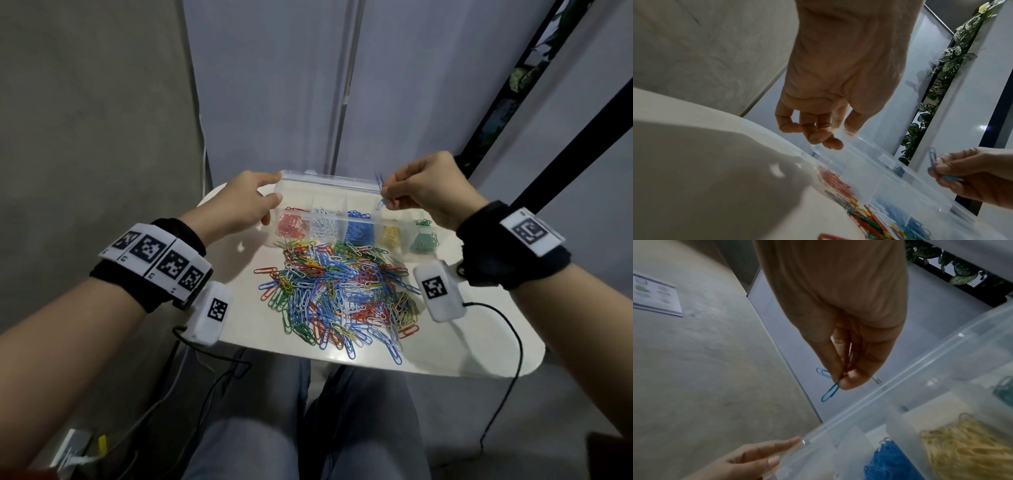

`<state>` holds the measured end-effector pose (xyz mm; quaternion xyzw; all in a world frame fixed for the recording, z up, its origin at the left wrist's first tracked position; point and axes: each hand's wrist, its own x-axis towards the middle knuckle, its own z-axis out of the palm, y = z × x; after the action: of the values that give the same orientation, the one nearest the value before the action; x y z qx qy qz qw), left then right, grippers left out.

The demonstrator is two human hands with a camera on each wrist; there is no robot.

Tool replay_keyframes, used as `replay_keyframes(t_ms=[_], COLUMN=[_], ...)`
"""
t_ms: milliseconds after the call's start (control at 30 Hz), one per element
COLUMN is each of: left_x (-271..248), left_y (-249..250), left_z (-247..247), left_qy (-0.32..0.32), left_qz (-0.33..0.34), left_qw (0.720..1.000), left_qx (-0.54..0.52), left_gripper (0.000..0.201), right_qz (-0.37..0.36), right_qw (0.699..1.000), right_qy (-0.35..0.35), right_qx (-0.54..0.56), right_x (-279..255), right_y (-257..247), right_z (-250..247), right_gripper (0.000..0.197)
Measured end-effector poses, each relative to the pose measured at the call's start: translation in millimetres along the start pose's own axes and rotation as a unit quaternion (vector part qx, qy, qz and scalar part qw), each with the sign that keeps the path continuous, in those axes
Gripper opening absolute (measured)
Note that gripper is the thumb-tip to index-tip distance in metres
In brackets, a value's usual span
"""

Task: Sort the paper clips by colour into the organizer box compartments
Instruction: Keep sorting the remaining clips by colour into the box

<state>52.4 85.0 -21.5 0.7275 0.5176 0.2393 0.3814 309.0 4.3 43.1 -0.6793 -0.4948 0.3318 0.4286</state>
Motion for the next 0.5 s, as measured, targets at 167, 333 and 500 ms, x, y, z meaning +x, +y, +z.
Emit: replay_keyframes(t_ms=[167, 333, 500], left_x=[-1.7, -1.4, -3.1], left_y=[1.4, 1.0, 3.0], left_z=[0.4, 0.1, 0.1], left_qy=[0.000, -0.002, -0.001], left_qz=[0.002, 0.001, 0.003], left_qw=[1.000, 1.000, 1.000], left_qx=[0.008, -0.002, -0.003], left_gripper=[0.050, 0.049, 0.049], right_qz=[0.027, -0.025, -0.044], right_qw=[0.997, 0.986, 0.969], right_qy=[-0.025, 0.007, -0.070], right_qx=[-0.074, -0.163, -0.235], right_x=[8.1, -5.7, -40.9], right_y=[3.8, 3.9, 7.8], right_z=[9.5, -6.2, -24.4], right_gripper=[0.008, 0.012, 0.013])
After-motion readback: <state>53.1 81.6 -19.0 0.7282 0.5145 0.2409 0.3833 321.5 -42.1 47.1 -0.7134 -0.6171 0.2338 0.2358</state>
